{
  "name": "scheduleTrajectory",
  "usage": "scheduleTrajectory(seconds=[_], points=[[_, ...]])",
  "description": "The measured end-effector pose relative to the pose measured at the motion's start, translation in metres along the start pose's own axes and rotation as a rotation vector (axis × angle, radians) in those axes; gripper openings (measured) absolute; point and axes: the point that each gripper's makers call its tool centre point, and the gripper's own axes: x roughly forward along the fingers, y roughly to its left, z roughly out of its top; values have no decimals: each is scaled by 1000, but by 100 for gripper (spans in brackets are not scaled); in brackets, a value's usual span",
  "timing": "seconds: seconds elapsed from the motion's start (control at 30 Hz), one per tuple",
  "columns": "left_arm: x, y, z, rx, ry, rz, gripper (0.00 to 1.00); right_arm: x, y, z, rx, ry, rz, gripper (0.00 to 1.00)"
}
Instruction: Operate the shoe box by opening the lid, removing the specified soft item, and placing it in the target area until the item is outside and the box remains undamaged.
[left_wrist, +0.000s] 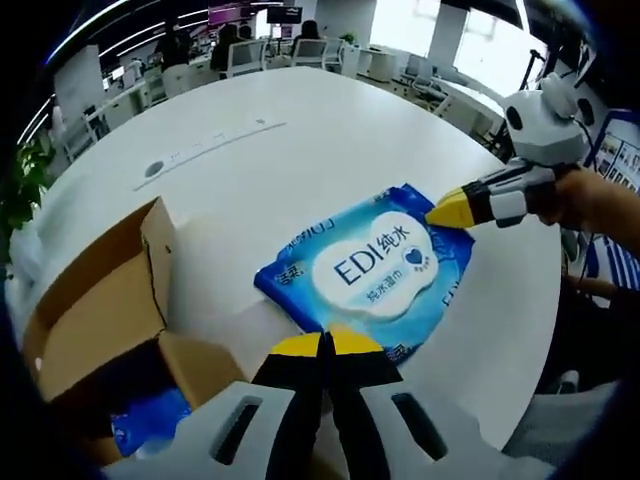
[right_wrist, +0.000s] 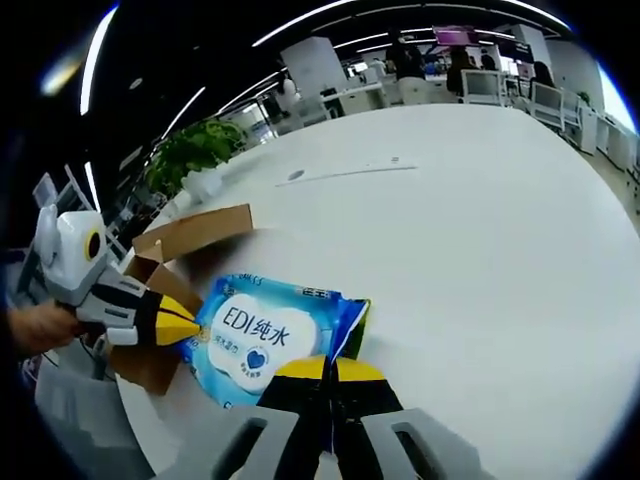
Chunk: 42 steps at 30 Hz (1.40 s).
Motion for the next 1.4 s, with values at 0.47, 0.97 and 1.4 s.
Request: scheduleTrajectory(seconds=[0.47, 0.97, 1.4], points=[[-2, 1, 0, -2, -9, 24, 2, -2, -3, -4, -3, -11, -21, 0], [-16, -5, 0, 5, -16, 9, 8, -18, -2, 0, -46, -33, -50, 8], [-40, -15, 12, -46, -68, -43, 14, -39, 17, 3, -108, -47, -40, 17]])
